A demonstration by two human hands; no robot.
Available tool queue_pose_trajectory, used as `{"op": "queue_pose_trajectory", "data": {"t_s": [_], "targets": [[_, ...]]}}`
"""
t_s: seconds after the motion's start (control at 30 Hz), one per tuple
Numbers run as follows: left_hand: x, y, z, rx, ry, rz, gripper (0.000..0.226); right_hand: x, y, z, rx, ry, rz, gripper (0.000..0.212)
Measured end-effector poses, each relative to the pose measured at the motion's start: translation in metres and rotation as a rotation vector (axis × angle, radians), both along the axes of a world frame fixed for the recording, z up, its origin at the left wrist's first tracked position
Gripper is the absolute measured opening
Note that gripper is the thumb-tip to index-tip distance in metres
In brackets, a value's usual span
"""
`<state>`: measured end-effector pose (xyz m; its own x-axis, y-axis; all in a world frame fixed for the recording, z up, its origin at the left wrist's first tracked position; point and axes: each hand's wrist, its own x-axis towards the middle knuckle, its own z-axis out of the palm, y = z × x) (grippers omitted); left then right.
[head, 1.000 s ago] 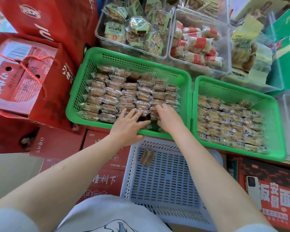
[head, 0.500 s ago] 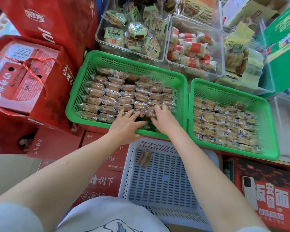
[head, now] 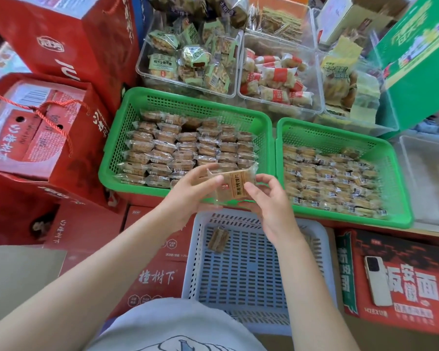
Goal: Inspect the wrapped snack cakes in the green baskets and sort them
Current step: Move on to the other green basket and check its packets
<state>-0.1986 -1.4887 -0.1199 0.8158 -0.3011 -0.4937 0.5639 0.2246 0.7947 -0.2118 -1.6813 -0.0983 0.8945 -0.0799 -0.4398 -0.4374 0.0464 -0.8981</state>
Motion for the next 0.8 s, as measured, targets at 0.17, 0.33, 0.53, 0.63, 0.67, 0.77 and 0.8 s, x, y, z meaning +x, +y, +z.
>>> {"op": "queue_pose_trajectory", "data": {"t_s": [0.17, 0.33, 0.53, 0.63, 0.67, 0.77, 0.8], "targets": [[-0.023, 0.009, 0.013, -0.204, 0.098, 0.013, 0.043, -0.026, 0.008, 0.007, 0.271, 0.000, 0.102, 0.046], [-0.042, 0.010, 0.019, -0.337, 0.107, 0.005, 0.043, -0.045, 0.014, 0.015, 0.168, -0.083, 0.085, 0.045], [-0.059, 0.013, 0.028, -0.391, 0.116, 0.026, 0.043, -0.054, 0.019, 0.029, -0.449, -0.254, 0.088, 0.014], [-0.065, 0.016, 0.034, -0.374, 0.103, 0.002, 0.041, -0.058, 0.023, 0.029, -0.412, -0.145, 0.046, 0.020], [-0.068, 0.016, 0.035, -0.364, 0.100, 0.003, 0.041, -0.060, 0.024, 0.028, -0.402, -0.111, 0.019, 0.023], [-0.074, 0.016, 0.038, -0.316, 0.086, 0.040, 0.043, -0.067, 0.031, 0.025, -0.442, -0.106, -0.040, 0.039], [-0.074, 0.016, 0.038, -0.302, 0.098, 0.068, 0.043, -0.068, 0.033, 0.025, -0.445, -0.124, -0.056, 0.043]]}}
